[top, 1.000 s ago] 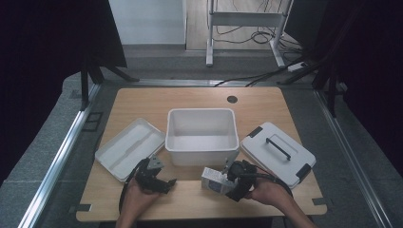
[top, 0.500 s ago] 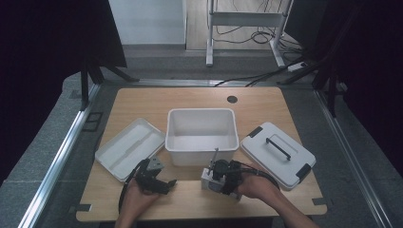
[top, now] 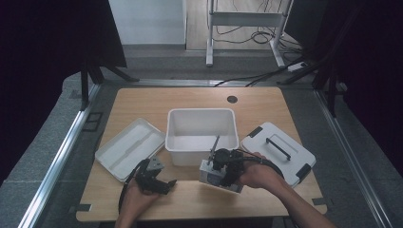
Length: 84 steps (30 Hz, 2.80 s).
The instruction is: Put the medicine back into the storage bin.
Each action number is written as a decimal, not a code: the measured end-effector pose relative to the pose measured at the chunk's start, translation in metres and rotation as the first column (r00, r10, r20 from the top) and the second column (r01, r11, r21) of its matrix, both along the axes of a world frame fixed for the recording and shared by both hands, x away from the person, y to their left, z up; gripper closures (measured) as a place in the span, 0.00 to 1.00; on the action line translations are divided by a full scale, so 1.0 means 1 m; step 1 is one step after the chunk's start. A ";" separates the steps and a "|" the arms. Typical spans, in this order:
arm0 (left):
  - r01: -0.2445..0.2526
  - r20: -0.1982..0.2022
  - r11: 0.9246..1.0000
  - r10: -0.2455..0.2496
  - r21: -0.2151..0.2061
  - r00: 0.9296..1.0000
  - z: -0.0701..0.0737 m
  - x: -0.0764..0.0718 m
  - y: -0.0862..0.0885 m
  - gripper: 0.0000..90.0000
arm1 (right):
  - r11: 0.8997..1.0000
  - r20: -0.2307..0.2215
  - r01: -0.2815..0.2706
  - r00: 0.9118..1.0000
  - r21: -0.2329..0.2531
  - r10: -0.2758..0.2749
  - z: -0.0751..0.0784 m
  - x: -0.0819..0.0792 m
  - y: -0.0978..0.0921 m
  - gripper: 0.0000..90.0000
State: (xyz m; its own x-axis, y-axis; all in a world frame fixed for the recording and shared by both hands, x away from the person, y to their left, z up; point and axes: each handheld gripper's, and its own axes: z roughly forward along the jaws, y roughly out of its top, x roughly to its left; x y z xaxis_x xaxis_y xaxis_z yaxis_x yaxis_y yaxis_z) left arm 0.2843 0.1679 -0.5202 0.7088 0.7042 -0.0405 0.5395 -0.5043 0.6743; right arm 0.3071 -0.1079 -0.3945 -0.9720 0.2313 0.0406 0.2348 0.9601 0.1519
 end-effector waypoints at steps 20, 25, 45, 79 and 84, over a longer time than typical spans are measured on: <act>-0.002 0.003 1.000 0.002 -0.002 1.000 0.000 0.000 0.000 0.06 | 0.998 0.054 0.044 0.997 0.050 -0.046 0.086 0.034 0.012 0.62; 0.000 0.001 1.000 0.000 -0.003 1.000 0.000 0.000 0.000 0.07 | 0.995 0.079 0.081 0.993 0.064 -0.086 0.096 0.057 0.017 0.62; -0.008 0.011 1.000 0.008 -0.019 1.000 0.001 -0.002 0.002 0.16 | 0.972 0.104 0.225 0.967 0.074 -0.232 0.060 0.126 0.034 0.62; -0.012 0.016 1.000 0.012 -0.013 1.000 0.001 -0.002 0.001 0.16 | 0.961 0.039 0.272 0.961 0.048 -0.274 -0.017 0.140 0.035 0.48; -0.011 0.016 1.000 0.011 -0.013 1.000 0.001 -0.003 0.001 0.16 | 0.958 0.064 0.253 0.963 0.133 -0.263 -0.001 0.132 0.023 0.37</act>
